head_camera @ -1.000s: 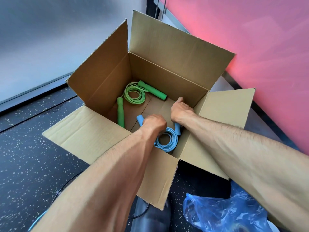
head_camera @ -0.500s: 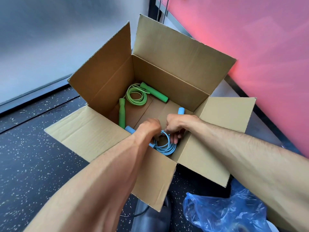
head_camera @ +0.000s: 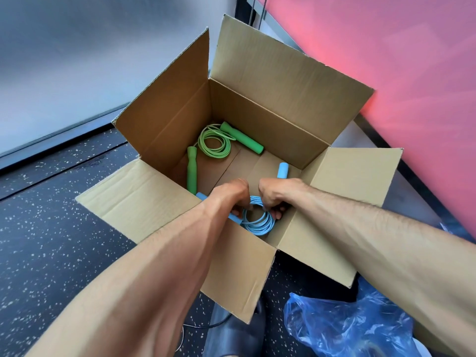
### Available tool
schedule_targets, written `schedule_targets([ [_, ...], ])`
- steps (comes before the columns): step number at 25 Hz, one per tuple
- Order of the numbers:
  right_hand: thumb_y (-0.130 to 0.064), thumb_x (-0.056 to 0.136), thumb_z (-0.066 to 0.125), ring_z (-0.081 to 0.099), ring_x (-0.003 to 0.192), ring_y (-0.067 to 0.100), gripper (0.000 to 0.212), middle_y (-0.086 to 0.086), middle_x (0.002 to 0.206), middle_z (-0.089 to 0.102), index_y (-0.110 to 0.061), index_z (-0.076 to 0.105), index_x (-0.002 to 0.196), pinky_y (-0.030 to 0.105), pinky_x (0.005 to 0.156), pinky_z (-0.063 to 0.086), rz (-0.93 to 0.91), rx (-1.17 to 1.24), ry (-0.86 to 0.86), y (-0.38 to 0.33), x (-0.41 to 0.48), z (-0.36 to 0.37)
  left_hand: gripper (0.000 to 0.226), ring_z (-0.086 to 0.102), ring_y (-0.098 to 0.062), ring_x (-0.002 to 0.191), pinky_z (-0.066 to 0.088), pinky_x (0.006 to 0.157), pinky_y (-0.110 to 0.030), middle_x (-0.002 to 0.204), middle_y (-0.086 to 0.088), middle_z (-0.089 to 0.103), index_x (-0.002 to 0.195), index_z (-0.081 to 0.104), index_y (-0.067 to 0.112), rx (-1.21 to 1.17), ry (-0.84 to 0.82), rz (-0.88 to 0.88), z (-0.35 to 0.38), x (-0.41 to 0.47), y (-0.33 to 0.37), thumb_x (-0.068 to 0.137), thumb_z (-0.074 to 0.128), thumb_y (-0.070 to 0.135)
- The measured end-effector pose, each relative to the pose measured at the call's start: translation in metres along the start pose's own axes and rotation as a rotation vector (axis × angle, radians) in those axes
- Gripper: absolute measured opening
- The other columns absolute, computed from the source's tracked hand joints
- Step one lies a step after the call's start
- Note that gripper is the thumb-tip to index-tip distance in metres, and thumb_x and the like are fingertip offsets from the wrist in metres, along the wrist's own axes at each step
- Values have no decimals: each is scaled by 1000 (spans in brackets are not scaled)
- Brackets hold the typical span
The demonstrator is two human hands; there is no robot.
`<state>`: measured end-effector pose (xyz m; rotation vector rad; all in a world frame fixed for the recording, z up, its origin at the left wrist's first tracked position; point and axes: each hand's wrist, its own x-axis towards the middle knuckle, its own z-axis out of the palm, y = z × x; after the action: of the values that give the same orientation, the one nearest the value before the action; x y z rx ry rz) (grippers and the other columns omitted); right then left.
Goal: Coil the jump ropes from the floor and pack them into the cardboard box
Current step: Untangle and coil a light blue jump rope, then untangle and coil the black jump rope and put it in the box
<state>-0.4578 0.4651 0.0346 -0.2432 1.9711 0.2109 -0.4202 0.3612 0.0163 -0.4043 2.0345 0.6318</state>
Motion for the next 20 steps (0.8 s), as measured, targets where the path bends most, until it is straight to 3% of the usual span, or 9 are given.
schedule_targets([
  [3, -6, 98, 53, 64, 52, 22, 28, 13, 53, 67, 8, 60, 75, 30, 58, 54, 35, 61, -4, -4, 5, 8, 40, 60, -17, 47, 54, 63, -28, 54, -4, 65, 67, 60, 7, 18, -23, 19, 8, 9, -3, 95, 63, 35],
  [6, -2, 99, 50, 63, 46, 21, 28, 13, 50, 65, 7, 57, 73, 29, 53, 53, 36, 39, -2, -9, 0, 12, 32, 61, -17, 48, 51, 54, -26, 56, -4, 65, 69, 58, 8, 32, 36, 53, 7, 3, -3, 91, 69, 27],
  [10, -1, 94, 54, 71, 63, 27, 19, 16, 77, 72, 1, 60, 75, 37, 65, 61, -34, 8, 117, -11, -35, -3, 31, 69, -21, 64, 59, 73, -32, 58, -4, 64, 71, 55, 8, 59, 124, 110, -13, -25, -8, 86, 75, 27],
  [13, -5, 88, 53, 69, 75, 30, 11, 13, 90, 71, -3, 61, 81, 34, 70, 57, -103, -47, 321, -20, -83, -15, 22, 69, -30, 91, 55, 76, -33, 91, -13, 70, 92, 58, 8, 60, 313, 197, -30, -67, -28, 89, 66, 28],
  [15, -11, 86, 52, 66, 93, 34, 15, 15, 107, 68, -6, 62, 95, 32, 76, 50, -179, -64, 439, -35, -111, -17, 24, 64, -34, 104, 47, 77, -34, 110, -15, 67, 105, 60, 9, 112, 488, 241, -36, -99, -45, 92, 56, 29],
  [17, -18, 85, 52, 64, 104, 36, 23, 15, 114, 66, -10, 62, 104, 34, 79, 49, -279, -55, 513, -60, -141, -12, 25, 62, -34, 104, 47, 79, -38, 111, -13, 66, 106, 62, 11, 160, 652, 284, -37, -146, -67, 95, 48, 29],
  [20, -25, 88, 48, 65, 99, 36, 18, 14, 108, 68, -15, 60, 97, 34, 75, 48, -476, -27, 610, -110, -191, 6, 23, 63, -37, 94, 48, 79, -44, 102, -15, 67, 100, 65, 9, 115, 843, 342, -30, -215, -116, 94, 44, 18],
])
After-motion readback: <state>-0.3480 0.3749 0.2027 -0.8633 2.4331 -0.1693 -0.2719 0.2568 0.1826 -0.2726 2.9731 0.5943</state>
